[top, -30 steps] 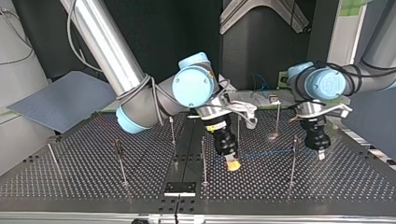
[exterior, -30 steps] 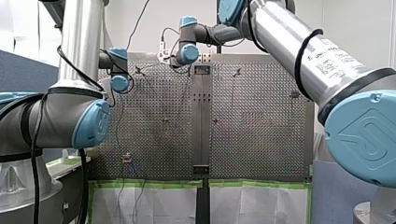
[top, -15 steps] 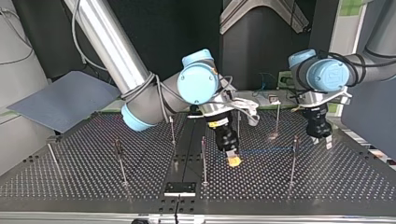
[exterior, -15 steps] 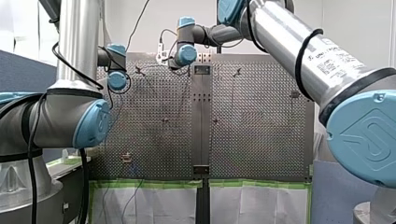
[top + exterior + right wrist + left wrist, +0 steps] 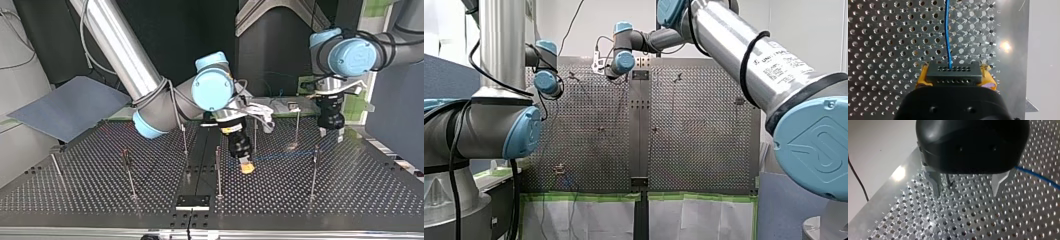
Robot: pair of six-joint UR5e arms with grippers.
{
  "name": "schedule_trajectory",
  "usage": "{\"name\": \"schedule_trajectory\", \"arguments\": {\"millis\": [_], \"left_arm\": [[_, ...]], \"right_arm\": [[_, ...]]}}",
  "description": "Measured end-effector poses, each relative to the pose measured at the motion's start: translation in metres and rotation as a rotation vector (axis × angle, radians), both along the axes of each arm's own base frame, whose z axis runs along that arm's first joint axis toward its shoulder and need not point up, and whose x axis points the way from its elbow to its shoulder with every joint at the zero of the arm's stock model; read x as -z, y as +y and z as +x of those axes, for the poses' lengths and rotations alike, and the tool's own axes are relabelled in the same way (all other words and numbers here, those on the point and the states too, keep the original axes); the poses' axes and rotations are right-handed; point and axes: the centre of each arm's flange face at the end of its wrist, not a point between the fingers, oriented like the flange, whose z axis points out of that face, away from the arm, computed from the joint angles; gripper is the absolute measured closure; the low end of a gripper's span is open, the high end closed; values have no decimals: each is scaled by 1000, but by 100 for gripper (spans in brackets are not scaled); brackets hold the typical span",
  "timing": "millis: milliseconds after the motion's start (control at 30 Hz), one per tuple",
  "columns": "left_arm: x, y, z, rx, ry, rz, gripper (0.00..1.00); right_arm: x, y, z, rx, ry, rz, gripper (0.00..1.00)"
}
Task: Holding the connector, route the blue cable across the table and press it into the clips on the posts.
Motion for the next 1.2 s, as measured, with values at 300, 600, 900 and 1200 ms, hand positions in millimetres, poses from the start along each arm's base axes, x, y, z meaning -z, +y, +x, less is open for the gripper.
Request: {"name": "schedule_trajectory", "arguments": {"millis": [300, 600, 900, 1200], "left_arm": [[-18, -6, -27, 9, 5, -28, 0], [-36, -17, -48, 31, -26, -6, 0], [-42, -31, -53, 110, -39, 13, 0], [-54, -46, -56, 183, -60, 95, 0]], "right_arm": [[11, -7, -5, 12, 14, 18, 100], [13, -11, -9, 19, 16, 24, 100], [14, -16, -12, 25, 17, 24, 100], [14, -17, -12, 25, 19, 23, 100]]}}
